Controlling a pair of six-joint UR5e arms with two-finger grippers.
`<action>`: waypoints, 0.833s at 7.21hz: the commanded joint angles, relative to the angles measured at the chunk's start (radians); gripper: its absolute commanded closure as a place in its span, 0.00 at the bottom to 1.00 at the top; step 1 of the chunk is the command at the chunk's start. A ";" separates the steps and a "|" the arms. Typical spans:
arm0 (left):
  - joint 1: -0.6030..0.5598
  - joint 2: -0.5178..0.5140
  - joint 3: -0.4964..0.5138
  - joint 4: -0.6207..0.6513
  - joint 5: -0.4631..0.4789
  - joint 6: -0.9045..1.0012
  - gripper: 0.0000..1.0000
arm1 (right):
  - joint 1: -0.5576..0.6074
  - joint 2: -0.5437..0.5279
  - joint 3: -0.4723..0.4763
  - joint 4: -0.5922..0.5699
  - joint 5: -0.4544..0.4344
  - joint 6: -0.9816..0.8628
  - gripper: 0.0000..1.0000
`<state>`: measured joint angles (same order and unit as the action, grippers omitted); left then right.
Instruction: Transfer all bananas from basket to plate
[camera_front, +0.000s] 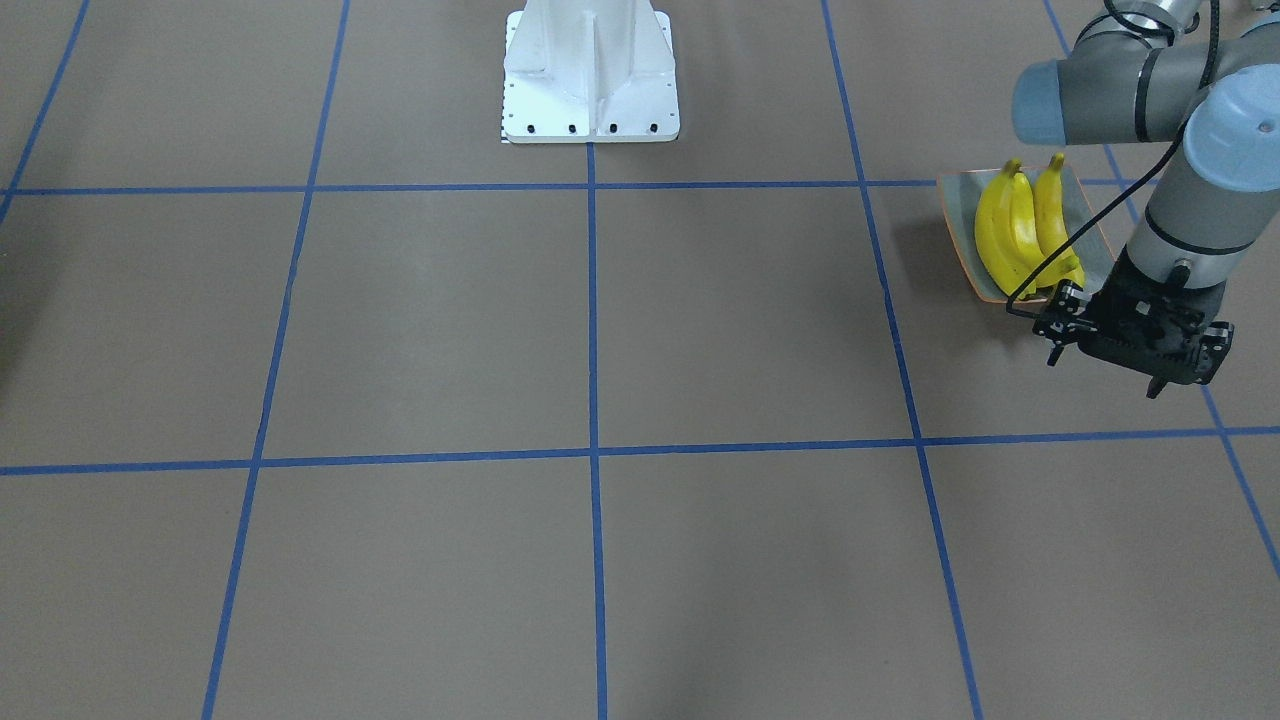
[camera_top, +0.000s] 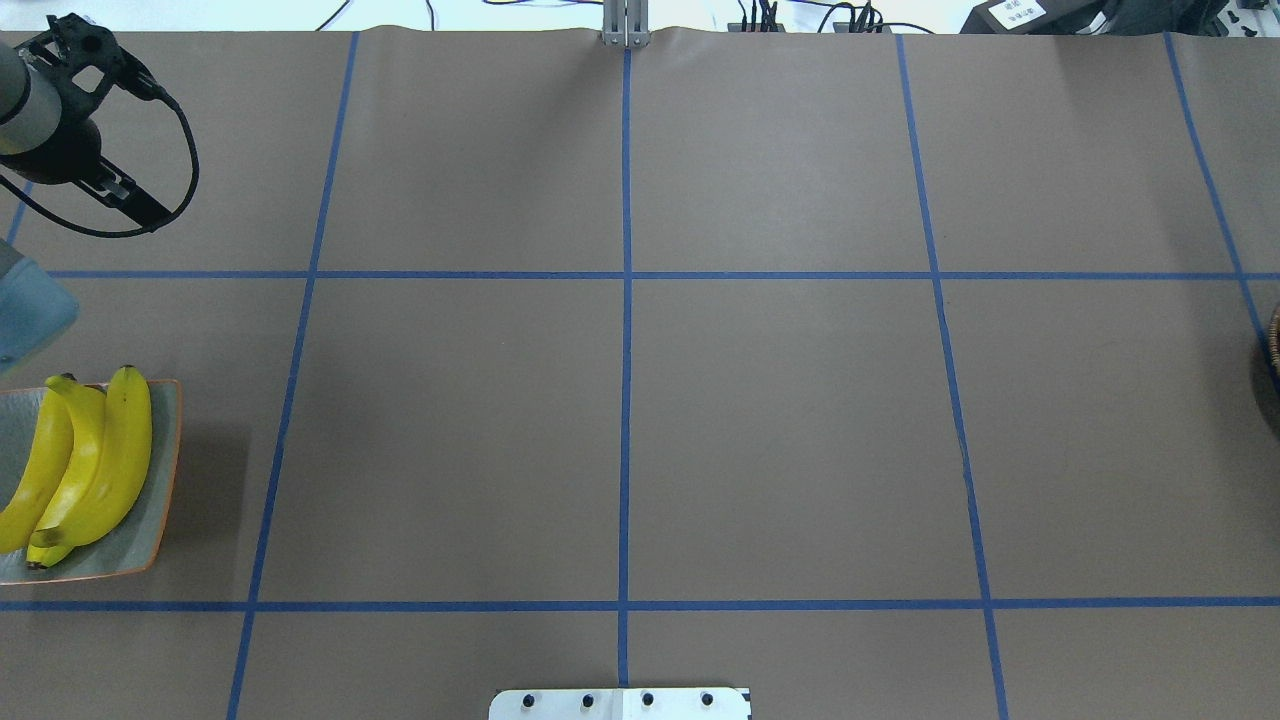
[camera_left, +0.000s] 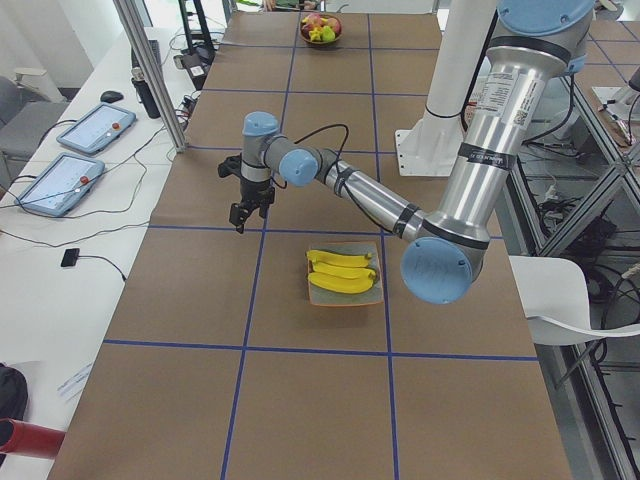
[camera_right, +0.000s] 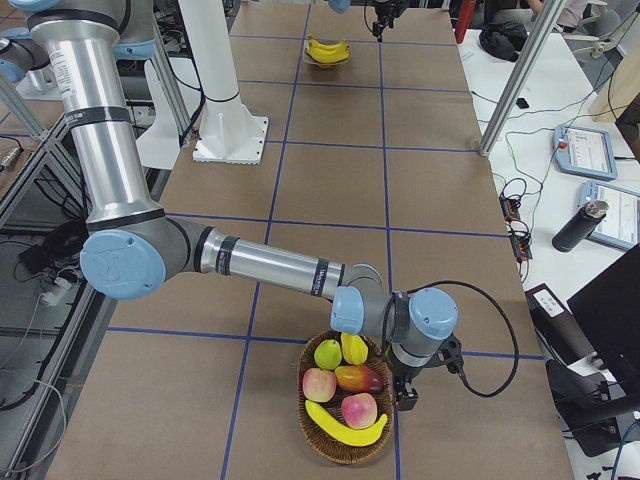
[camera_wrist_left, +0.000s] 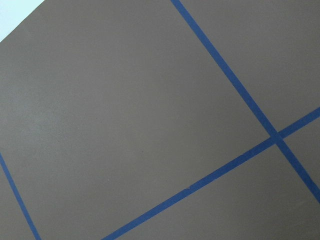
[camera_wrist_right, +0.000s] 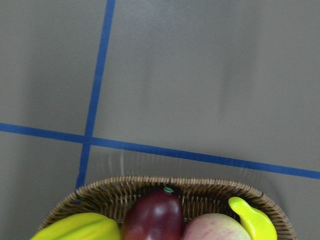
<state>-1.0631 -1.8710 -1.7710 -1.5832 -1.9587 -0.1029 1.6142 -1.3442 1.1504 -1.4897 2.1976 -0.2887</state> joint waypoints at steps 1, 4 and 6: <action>0.002 -0.002 0.002 -0.001 0.000 0.002 0.01 | 0.001 0.003 -0.078 0.069 -0.083 -0.015 0.00; 0.003 -0.008 0.018 -0.004 0.001 0.002 0.01 | -0.014 0.049 -0.179 0.109 -0.097 -0.014 0.00; 0.005 -0.011 0.025 -0.004 0.001 0.000 0.01 | -0.042 0.051 -0.182 0.112 -0.124 -0.010 0.00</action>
<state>-1.0591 -1.8796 -1.7514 -1.5874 -1.9574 -0.1024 1.5873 -1.2955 0.9731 -1.3812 2.0883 -0.2996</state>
